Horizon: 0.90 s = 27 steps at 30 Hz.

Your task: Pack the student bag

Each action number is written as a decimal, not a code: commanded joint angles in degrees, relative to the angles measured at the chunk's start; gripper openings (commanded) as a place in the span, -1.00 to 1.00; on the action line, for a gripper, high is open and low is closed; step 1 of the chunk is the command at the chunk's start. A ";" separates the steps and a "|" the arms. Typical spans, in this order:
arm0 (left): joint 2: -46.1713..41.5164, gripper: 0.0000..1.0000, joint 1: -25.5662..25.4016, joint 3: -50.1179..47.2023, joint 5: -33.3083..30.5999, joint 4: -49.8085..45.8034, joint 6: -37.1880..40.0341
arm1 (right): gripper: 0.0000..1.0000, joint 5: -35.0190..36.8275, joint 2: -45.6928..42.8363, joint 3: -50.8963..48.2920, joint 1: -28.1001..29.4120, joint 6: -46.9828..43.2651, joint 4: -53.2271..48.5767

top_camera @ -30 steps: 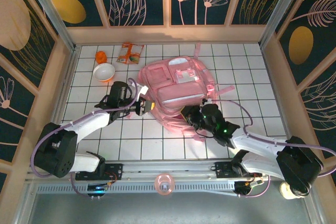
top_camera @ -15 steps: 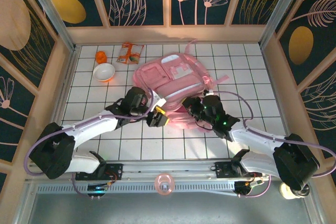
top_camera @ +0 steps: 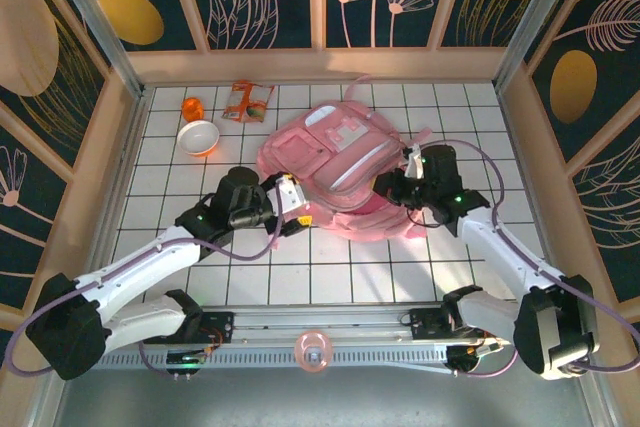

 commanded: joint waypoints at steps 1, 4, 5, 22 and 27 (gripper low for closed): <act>3.59 0.61 0.02 0.35 0.32 3.23 15.78 | -1.00 -10.13 1.82 3.61 -2.45 -10.14 -6.24; 8.94 0.57 0.00 3.60 1.24 3.46 20.34 | -1.00 -12.66 3.66 5.47 -3.85 -11.30 -6.81; 10.24 0.58 0.00 4.02 1.33 4.51 20.95 | -1.00 -13.11 4.16 6.06 -4.01 -11.73 -7.02; 27.20 0.01 -0.63 8.29 4.53 17.55 22.63 | -1.00 -21.66 7.41 11.35 -8.84 -17.40 -12.11; 24.15 -0.84 -1.66 7.44 7.91 14.53 17.11 | -1.00 -21.26 7.65 13.04 -13.06 -19.84 -14.93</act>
